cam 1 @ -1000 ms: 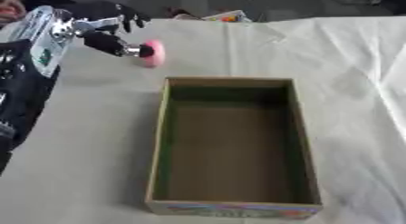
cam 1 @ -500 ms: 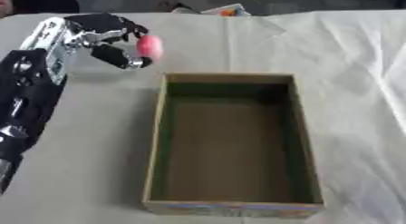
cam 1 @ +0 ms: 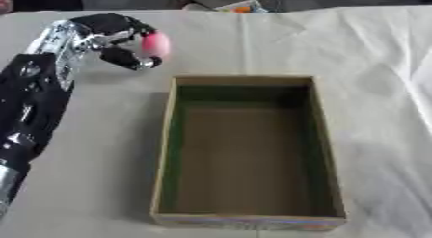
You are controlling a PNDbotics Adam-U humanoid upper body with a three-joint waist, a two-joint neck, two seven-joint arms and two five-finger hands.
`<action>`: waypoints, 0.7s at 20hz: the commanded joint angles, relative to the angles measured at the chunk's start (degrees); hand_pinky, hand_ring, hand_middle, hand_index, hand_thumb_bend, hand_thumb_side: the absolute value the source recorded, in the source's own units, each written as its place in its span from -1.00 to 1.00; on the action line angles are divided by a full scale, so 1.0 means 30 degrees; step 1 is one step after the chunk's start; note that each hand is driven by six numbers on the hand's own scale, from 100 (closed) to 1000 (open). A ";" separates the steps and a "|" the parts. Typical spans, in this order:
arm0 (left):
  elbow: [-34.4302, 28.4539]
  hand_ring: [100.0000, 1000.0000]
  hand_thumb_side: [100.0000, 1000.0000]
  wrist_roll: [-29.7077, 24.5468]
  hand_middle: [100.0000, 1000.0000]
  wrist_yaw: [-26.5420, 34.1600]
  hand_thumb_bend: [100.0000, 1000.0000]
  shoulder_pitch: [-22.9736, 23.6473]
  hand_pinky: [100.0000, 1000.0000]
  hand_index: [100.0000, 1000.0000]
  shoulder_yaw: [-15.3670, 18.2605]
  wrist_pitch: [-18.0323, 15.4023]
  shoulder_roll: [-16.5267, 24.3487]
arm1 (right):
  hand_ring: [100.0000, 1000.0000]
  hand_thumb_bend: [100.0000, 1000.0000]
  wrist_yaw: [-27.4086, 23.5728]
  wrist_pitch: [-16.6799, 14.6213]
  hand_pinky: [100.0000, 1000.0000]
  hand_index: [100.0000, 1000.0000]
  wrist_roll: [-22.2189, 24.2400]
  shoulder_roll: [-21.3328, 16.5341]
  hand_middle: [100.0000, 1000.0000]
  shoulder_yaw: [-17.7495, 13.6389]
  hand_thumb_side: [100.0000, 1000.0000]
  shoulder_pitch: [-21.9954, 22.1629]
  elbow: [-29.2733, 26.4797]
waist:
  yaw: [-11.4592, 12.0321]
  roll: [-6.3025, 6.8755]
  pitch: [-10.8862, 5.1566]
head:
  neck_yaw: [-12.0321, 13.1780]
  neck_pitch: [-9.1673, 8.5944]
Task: Pick up objects on the table and place them in the box.
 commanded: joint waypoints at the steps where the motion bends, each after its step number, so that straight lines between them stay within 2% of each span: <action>1: -0.0126 0.51 0.70 0.0893 0.62 -0.0747 -0.48 -0.0631 0.05 1.00 0.0286 0.0557 0.0170 | 0.35 -1.00 0.0184 -0.0027 0.01 0.62 0.0126 -0.0129 0.06 -0.0025 1.00 -0.0110 -0.0383 | -0.0056 -0.0034 -0.0292 | 0.0128 -0.0293; 3: -0.0032 0.51 0.65 0.1307 0.60 -0.1010 -0.49 -0.0669 0.04 1.00 0.0293 0.0713 0.0068 | 0.35 -1.00 0.0235 -0.0021 0.01 0.62 0.0155 -0.0096 0.06 -0.0006 1.00 -0.0130 -0.0383 | -0.0105 -0.0028 -0.0234 | 0.0170 -0.0327; 5: 0.0005 0.49 0.51 0.1619 0.58 -0.1337 -0.49 -0.0682 0.01 1.00 0.0238 0.0776 0.0017 | 0.35 -1.00 0.0292 -0.0020 0.01 0.62 0.0186 -0.0063 0.06 0.0009 1.00 -0.0152 -0.0383 | -0.0178 -0.0004 -0.0177 | 0.0217 -0.0361; 7: 0.0106 0.46 0.10 0.1735 0.55 -0.1618 -0.59 -0.0676 -0.03 1.00 0.0216 0.0737 -0.0046 | 0.35 -1.00 0.0336 -0.0005 0.01 0.62 0.0202 -0.0021 0.05 0.0014 1.00 -0.0179 -0.0383 | -0.0251 0.0021 -0.0116 | 0.0254 -0.0391; 8: 0.0157 0.46 0.10 0.1746 0.55 -0.1677 -0.59 -0.0679 -0.04 1.00 0.0225 0.0707 -0.0076 | 0.36 -1.00 0.0358 0.0007 0.01 0.62 0.0210 -0.0003 0.05 0.0014 1.00 -0.0191 -0.0383 | -0.0282 0.0032 -0.0090 | 0.0265 -0.0400; 9: 0.0176 0.44 -0.16 0.1778 0.53 -0.1703 -0.68 -0.0686 -0.05 1.00 0.0236 0.0697 -0.0100 | 0.36 -1.00 0.0380 0.0015 0.01 0.62 0.0220 0.0014 0.05 0.0015 1.00 -0.0207 -0.0383 | -0.0313 0.0046 -0.0057 | 0.0281 -0.0415; 11: 0.0233 0.42 -0.24 0.1797 0.50 -0.1725 -0.71 -0.0692 -0.08 1.00 0.0253 0.0754 -0.0150 | 0.36 -1.00 0.0414 0.0033 0.01 0.62 0.0235 0.0042 0.05 0.0015 1.00 -0.0239 -0.0383 | -0.0364 0.0070 -0.0003 | 0.0307 -0.0452; 14: 0.0356 0.40 -0.19 0.1613 0.48 -0.1840 -0.72 -0.0696 -0.10 1.00 0.0226 0.0947 -0.0187 | 0.36 -1.00 0.0458 0.0061 0.01 0.61 0.0247 0.0073 0.05 0.0020 1.00 -0.0269 -0.0383 | -0.0425 0.0104 0.0051 | 0.0325 -0.0487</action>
